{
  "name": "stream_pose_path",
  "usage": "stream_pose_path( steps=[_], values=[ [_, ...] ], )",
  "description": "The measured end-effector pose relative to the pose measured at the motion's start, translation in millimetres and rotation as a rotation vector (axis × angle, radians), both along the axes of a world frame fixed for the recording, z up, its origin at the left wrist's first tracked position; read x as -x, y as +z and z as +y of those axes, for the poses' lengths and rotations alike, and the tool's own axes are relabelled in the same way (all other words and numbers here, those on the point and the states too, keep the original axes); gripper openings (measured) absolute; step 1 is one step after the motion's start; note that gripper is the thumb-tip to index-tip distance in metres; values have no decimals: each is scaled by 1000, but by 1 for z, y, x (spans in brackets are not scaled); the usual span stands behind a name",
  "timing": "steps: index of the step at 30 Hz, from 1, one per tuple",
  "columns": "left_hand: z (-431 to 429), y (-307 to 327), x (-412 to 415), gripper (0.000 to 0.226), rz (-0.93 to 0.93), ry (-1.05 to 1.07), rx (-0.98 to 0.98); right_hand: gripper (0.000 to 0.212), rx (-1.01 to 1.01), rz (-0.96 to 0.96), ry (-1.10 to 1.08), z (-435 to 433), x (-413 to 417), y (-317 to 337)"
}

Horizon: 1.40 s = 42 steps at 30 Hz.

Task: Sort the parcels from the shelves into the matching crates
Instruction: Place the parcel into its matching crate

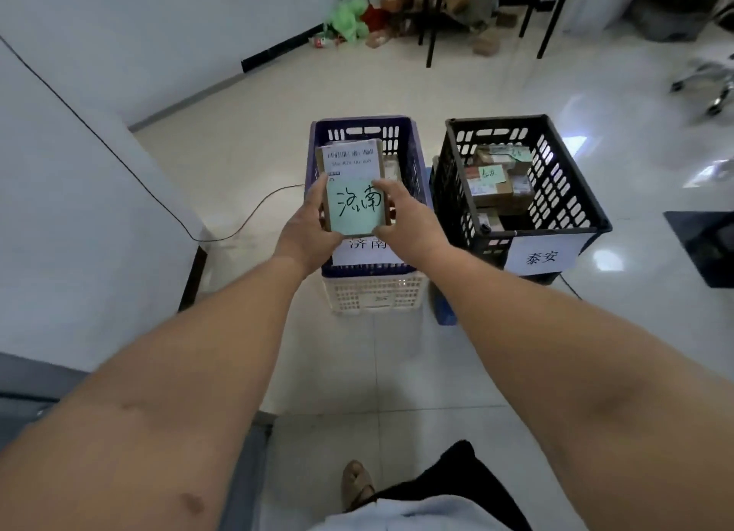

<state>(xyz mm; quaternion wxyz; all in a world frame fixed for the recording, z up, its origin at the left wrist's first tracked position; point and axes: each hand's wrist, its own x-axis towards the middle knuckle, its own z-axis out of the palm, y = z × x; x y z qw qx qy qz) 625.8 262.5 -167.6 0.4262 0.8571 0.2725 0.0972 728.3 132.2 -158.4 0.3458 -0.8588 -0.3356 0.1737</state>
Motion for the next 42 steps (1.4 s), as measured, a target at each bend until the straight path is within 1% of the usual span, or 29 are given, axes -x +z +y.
stream_pose_path(
  steps=[6,11,16,20,23,27,33,37,42],
  values=[
    [21,-37,-59,94,92,-4,42,70,59,48,-37,19,-54,-31],
    [46,-62,-113,96,174,35,22,71,103,48,-8,48,-110,-62],
    [67,-84,-172,94,259,52,61,70,137,66,4,72,-168,-88],
    [72,-105,-203,94,307,73,97,69,223,100,54,86,-207,-110],
    [81,-125,-214,95,369,105,153,66,272,139,107,96,-221,-129],
    [95,-148,-223,91,444,114,194,51,334,204,125,111,-228,-159],
    [128,-184,-246,92,566,47,172,31,371,226,82,142,-243,-201],
    [146,-205,-269,90,568,-22,132,29,399,254,26,157,-256,-229],
    [163,-234,-293,90,595,-60,145,30,436,274,-15,172,-277,-255]
  ],
)
